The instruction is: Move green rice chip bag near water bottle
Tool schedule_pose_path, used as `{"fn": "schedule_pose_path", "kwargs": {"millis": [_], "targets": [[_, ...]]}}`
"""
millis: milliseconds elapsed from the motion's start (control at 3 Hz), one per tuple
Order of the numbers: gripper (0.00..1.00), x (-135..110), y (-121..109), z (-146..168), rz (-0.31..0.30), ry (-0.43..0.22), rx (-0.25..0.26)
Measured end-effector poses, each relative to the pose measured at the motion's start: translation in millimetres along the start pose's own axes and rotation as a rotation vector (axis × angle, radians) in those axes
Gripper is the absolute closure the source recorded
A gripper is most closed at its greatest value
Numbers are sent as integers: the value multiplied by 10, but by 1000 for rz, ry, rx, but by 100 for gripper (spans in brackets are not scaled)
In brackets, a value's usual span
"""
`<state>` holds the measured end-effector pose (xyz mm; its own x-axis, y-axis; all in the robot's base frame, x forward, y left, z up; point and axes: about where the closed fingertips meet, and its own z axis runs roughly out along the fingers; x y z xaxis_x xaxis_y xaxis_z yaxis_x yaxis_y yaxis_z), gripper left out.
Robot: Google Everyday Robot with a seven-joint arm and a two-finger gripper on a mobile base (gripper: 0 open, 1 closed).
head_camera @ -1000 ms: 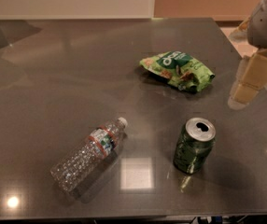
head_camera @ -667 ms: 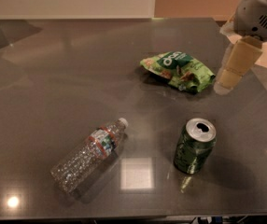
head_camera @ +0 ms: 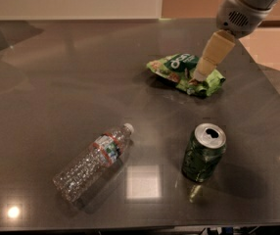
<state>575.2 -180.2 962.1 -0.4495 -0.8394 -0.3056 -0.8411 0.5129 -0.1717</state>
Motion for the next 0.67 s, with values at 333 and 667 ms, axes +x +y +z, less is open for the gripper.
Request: {"fn": "schedule_pose_path", "kwargs": {"millis": [333, 667], "targets": [[0, -8, -193, 324, 126, 14, 3], [0, 79, -390, 596, 229, 25, -5]]}}
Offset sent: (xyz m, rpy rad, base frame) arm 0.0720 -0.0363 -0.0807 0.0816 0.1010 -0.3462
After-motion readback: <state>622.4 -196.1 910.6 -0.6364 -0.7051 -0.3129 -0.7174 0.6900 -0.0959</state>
